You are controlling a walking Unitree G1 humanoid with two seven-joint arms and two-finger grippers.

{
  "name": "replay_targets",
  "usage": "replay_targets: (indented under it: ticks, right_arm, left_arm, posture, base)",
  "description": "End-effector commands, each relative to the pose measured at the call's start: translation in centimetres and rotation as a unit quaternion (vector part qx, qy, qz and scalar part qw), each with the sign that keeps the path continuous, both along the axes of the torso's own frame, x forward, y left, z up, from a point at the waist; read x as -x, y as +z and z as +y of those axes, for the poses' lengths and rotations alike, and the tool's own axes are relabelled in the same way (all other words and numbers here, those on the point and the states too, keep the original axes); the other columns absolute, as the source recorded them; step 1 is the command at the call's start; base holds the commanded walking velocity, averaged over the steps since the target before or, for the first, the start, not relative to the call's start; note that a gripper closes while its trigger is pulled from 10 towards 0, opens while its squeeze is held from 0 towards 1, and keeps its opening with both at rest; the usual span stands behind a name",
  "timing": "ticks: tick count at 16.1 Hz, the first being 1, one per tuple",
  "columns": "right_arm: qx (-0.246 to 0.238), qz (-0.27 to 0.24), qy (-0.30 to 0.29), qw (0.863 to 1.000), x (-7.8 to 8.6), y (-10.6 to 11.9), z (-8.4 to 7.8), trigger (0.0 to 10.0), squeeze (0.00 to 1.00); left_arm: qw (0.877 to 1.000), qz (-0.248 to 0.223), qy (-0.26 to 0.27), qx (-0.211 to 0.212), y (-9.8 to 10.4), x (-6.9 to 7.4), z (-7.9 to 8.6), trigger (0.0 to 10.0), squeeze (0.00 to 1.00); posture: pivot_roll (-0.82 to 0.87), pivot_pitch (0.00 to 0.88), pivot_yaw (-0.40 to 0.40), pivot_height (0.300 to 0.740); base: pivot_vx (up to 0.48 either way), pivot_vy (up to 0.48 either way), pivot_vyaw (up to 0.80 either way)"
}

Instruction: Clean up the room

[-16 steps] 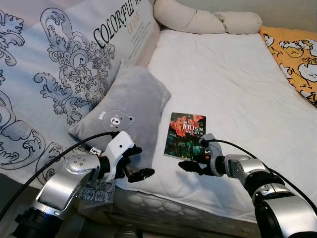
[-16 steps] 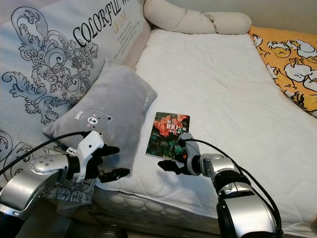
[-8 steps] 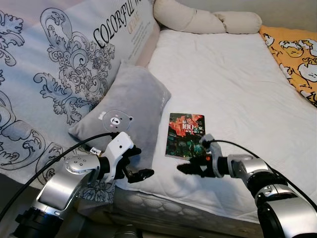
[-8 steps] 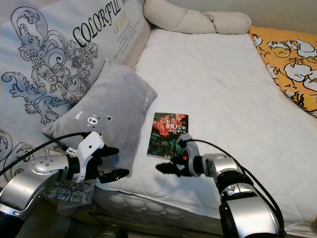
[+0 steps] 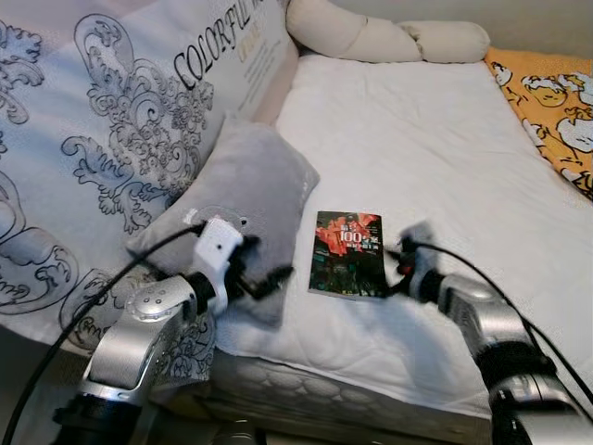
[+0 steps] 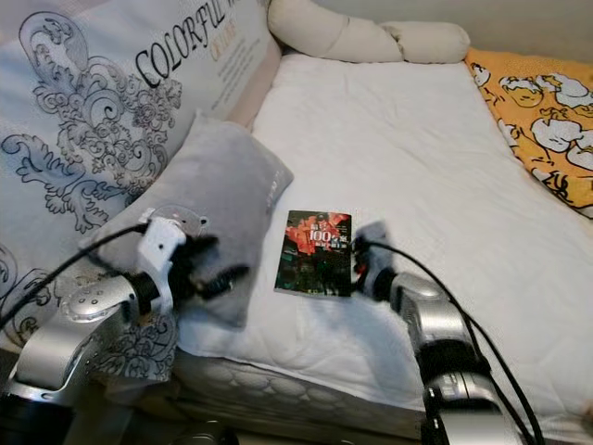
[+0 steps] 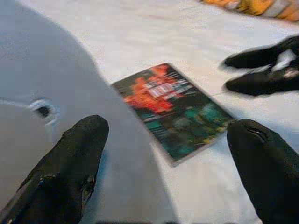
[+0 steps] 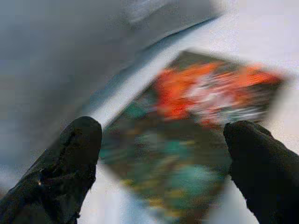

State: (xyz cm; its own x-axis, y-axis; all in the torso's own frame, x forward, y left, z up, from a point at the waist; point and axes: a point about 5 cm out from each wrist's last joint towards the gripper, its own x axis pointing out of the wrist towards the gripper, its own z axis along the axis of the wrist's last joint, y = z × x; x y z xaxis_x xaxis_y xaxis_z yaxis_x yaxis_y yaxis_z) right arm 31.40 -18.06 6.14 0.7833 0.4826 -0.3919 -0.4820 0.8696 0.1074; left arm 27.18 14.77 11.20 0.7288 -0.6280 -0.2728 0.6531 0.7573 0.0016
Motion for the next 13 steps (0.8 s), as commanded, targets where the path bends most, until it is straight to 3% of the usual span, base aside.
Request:
replay_targets:
  ticks: [1,3,5,7,8,13]
  right_arm:
    - [0.025,-0.023,-0.042,0.999,0.0,0.2,0.1,10.0,1.0]
    - [0.022,-0.082,-0.18,0.98,1.5,0.8,0.1,10.0,1.0]
    - [0.014,-0.089,-0.252,0.963,2.8,0.5,-0.2,10.0,1.0]
    - [0.04,-0.089,-0.256,0.962,3.6,0.0,0.6,10.0,1.0]
    - [0.025,-0.087,-0.268,0.959,3.8,0.3,0.9,10.0,1.0]
    - [0.038,-0.085,-0.283,0.955,3.7,0.3,1.4,10.0,1.0]
  left_arm:
    - [1.0,-0.003,0.017,-0.011,-0.5,0.1,0.3,10.0,0.0]
    - [0.997,-0.007,0.072,-0.001,-1.1,0.2,0.3,10.0,0.0]
    - [0.994,-0.007,0.105,0.006,-1.5,0.4,0.5,10.0,0.0]
    - [0.99,-0.006,0.139,-0.002,-2.2,0.6,0.9,10.0,0.0]
    - [0.988,-0.013,0.151,-0.008,-2.3,0.6,1.0,10.0,0.0]
    - [0.978,-0.043,0.206,-0.006,-1.7,-0.2,1.6,10.0,0.0]
  posture:
    - [0.06,0.0,0.016,0.74]
    - [0.03,0.0,0.018,0.74]
    - [0.02,0.0,0.012,0.74]
    - [0.03,0.0,-0.002,0.74]
    - [0.04,0.0,-0.014,0.74]
    - [0.07,0.0,-0.036,0.74]
  base:
    - [0.0,0.0,0.0]
    - [0.0,-0.48,0.0]
    - [0.0,-0.48,0.0]
    - [0.0,-0.48,0.0]
    - [0.0,-0.48,0.0]
    - [0.0,-0.48,0.0]
